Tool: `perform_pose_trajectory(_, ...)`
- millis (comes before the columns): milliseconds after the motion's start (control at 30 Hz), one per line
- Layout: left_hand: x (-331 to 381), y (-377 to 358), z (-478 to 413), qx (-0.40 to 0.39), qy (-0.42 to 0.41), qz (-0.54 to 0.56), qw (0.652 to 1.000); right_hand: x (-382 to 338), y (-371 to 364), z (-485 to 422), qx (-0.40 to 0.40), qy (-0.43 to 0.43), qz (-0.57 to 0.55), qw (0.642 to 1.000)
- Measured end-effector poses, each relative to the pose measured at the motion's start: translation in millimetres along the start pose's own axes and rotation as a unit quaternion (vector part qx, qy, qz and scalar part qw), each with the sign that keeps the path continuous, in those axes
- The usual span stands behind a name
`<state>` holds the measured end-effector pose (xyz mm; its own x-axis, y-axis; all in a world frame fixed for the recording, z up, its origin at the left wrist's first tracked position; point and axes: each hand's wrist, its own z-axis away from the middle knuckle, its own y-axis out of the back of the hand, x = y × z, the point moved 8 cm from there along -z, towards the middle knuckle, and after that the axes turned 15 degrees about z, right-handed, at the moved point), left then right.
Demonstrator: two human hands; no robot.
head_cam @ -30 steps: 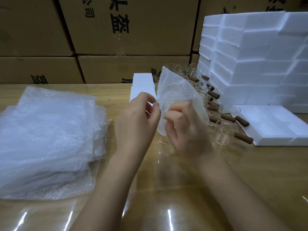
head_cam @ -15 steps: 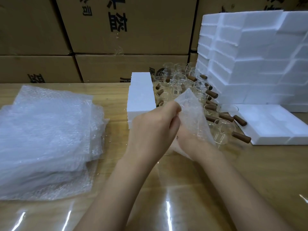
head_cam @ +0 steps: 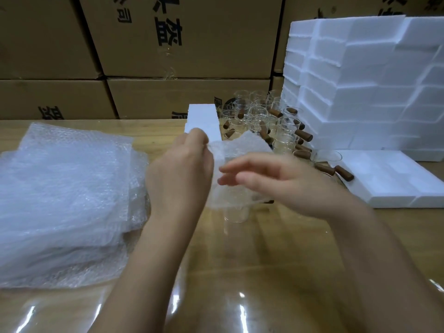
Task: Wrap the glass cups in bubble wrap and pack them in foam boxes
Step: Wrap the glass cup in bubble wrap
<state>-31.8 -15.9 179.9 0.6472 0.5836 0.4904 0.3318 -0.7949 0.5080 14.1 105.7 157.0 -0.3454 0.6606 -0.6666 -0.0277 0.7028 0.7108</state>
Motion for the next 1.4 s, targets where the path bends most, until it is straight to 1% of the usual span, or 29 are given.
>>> perform_pose_trajectory(33, -14, 4, -2, 0.017, 0.029, -0.002, 0.999, -7, 9, 5, 0.004, 0.038, -0.095, 0.995)
perform_pose_trajectory(67, -23, 7, -4, 0.031, 0.048, -0.006, 0.998, -6, 21, 9, 0.03, 0.058, -0.179, 0.982)
perform_pose_trajectory(100, -29, 12, -5, 0.045, 0.063, -0.002, 0.997, 2, 32, 11, 0.068, 0.053, -0.242, 0.966)
perform_pose_trajectory(133, -32, 16, -5, 0.054, 0.07, 0.006, 0.996, 18, 42, 10, 0.116, 0.019, -0.266, 0.957)
perform_pose_trajectory(167, -34, 19, -6, 0.058, 0.075, 0.017, 0.995, 39, 47, 10, 0.159, -0.04, -0.244, 0.956)
perform_pose_trajectory(200, -37, 23, -7, 0.055, 0.089, 0.031, 0.994, 62, 47, 10, 0.176, -0.111, -0.174, 0.963)
perform_pose_trajectory(233, -41, 26, -9, 0.051, 0.099, 0.045, 0.993, 82, 42, 11, 0.158, -0.175, -0.071, 0.969)
perform_pose_trajectory(267, -43, 28, -10, 0.044, 0.108, 0.064, 0.991, 99, 34, 10, 0.106, -0.218, 0.037, 0.97)
perform_pose_trajectory(300, -43, 31, -11, 0.041, 0.109, 0.084, 0.99, 113, 23, 9, 0.039, -0.24, 0.129, 0.961)
perform_pose_trajectory(333, -41, 34, -11, 0.04, 0.108, 0.105, 0.988, 125, 10, 10, -0.026, -0.254, 0.198, 0.946)
perform_pose_trajectory(367, -38, 37, -12, 0.045, 0.1, 0.122, 0.986, 133, -1, 10, -0.074, -0.263, 0.24, 0.932)
perform_pose_trajectory(400, -35, 39, -12, 0.051, 0.093, 0.133, 0.985, 139, -10, 10, -0.106, -0.271, 0.264, 0.92)
perform_pose_trajectory(467, -32, 42, -11, 0.057, 0.084, 0.129, 0.986, 144, -25, 6, -0.129, -0.264, 0.301, 0.907)
perform_pose_trajectory(600, -37, 30, -9, 0.033, 0.104, 0.077, 0.991, 147, -44, -3, -0.137, -0.221, 0.324, 0.909)
perform_pose_trajectory(700, -42, 21, -9, 0.014, 0.108, 0.069, 0.992, 147, -43, -1, -0.164, -0.217, 0.323, 0.907)
perform_pose_trajectory(733, -43, 19, -9, 0.005, 0.112, 0.073, 0.991, 145, -37, 0, -0.162, -0.222, 0.315, 0.908)
perform_pose_trajectory(800, -46, 13, -7, -0.012, 0.125, 0.08, 0.989, 137, -14, 4, -0.117, -0.235, 0.312, 0.913)
perform_pose_trajectory(867, -47, 9, -5, -0.026, 0.136, 0.079, 0.987, 126, 19, 9, -0.036, -0.244, 0.308, 0.919)
perform_pose_trajectory(900, -47, 7, -5, -0.033, 0.138, 0.082, 0.986, 119, 35, 14, 0.015, -0.248, 0.283, 0.926)
perform_pose_trajectory(967, -47, 3, -4, -0.043, 0.14, 0.093, 0.985, 104, 60, 25, 0.107, -0.24, 0.168, 0.95)
perform_pose_trajectory(1000, -46, 2, -4, -0.044, 0.141, 0.098, 0.984, 95, 67, 29, 0.137, -0.223, 0.103, 0.96)
perform_pose_trajectory(1067, -45, 1, -4, -0.037, 0.14, 0.097, 0.985, 84, 79, 34, 0.183, -0.196, 0.02, 0.963)
perform_pose_trajectory(1100, -44, 2, -4, -0.028, 0.14, 0.095, 0.985, 84, 83, 36, 0.199, -0.2, 0.011, 0.959)
perform_pose_trajectory(1133, -44, 5, -4, -0.014, 0.145, 0.097, 0.985, 87, 86, 39, 0.208, -0.218, 0.027, 0.953)
perform_pose_trajectory(1233, -47, 18, -5, 0.036, 0.163, 0.118, 0.979, 105, 91, 45, 0.206, -0.3, 0.125, 0.923)
perform_pose_trajectory(1300, -45, 26, -6, 0.055, 0.15, 0.099, 0.982, 110, 94, 48, 0.21, -0.326, 0.163, 0.907)
perform_pose_trajectory(1400, -34, 34, -8, 0.069, 0.111, 0.049, 0.99, 106, 112, 55, 0.252, -0.355, 0.286, 0.853)
